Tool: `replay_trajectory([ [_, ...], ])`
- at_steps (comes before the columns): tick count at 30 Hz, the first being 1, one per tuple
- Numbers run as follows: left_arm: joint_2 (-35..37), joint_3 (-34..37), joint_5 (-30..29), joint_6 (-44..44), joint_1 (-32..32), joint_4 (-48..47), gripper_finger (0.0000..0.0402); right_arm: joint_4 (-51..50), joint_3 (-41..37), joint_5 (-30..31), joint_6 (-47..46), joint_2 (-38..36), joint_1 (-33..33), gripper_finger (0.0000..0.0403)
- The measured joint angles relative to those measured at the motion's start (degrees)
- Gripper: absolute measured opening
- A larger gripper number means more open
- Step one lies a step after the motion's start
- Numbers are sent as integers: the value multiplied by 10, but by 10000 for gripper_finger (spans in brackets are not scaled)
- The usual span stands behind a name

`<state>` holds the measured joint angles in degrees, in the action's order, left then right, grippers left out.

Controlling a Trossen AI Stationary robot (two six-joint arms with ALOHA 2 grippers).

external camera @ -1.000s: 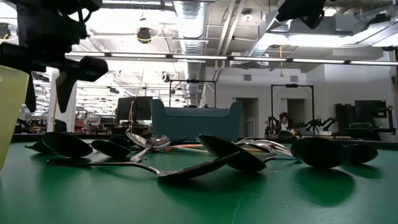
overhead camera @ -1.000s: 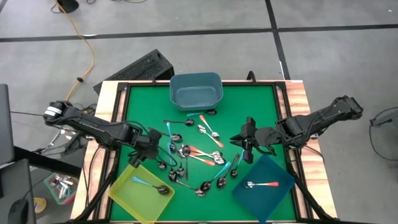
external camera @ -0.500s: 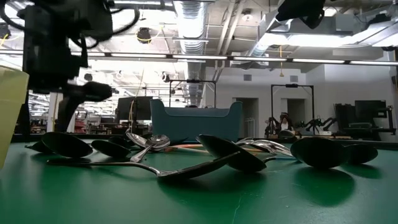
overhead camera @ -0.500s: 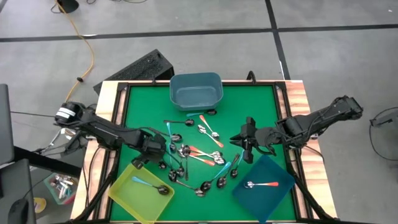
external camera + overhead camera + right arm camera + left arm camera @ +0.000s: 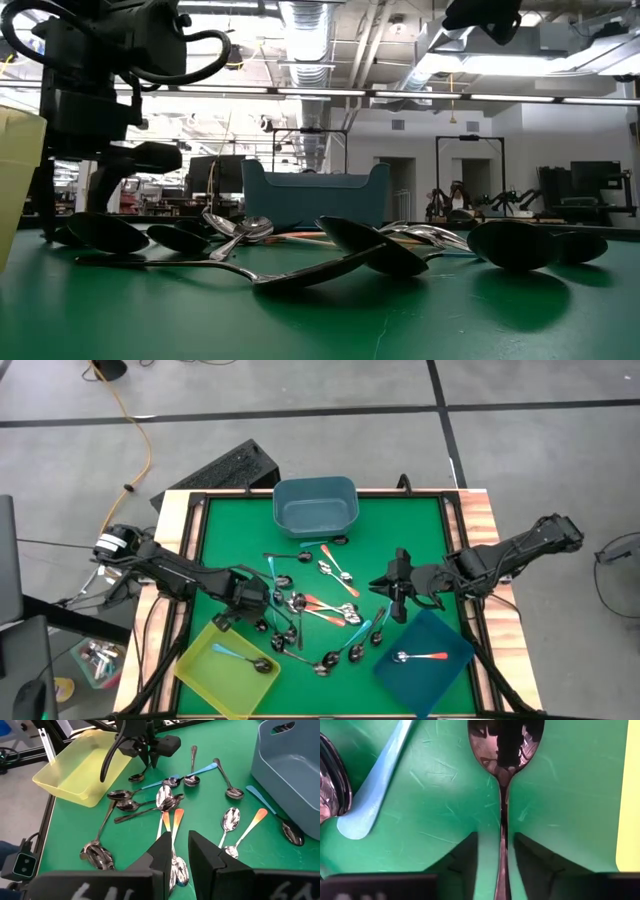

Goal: Sort silverware by color (type)
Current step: Put the black spoon into the light blue bin

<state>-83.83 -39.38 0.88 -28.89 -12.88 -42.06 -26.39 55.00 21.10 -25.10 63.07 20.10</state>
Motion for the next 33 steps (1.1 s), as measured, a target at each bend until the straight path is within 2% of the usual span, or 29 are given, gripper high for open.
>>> replay_trajectory([
  [5, 0, 0, 0, 3, 0, 3, 10, 0, 0, 0, 0, 0, 0, 74],
  [14, -2, -12, -1, 42, 3, -1, 2, 0, 0, 13, 0, 0, 0, 74],
  [22, 9, -62, 3, 88, 29, -27, 1, 6, 0, 15, 0, 0, 0, 74],
  [28, 76, -105, -18, 129, 62, -35, 0, 23, 1, 19, 2, 0, 0, 74],
  [33, 157, -146, -31, 182, 96, -7, 0, 40, 1, 57, 3, 0, 0, 74],
])
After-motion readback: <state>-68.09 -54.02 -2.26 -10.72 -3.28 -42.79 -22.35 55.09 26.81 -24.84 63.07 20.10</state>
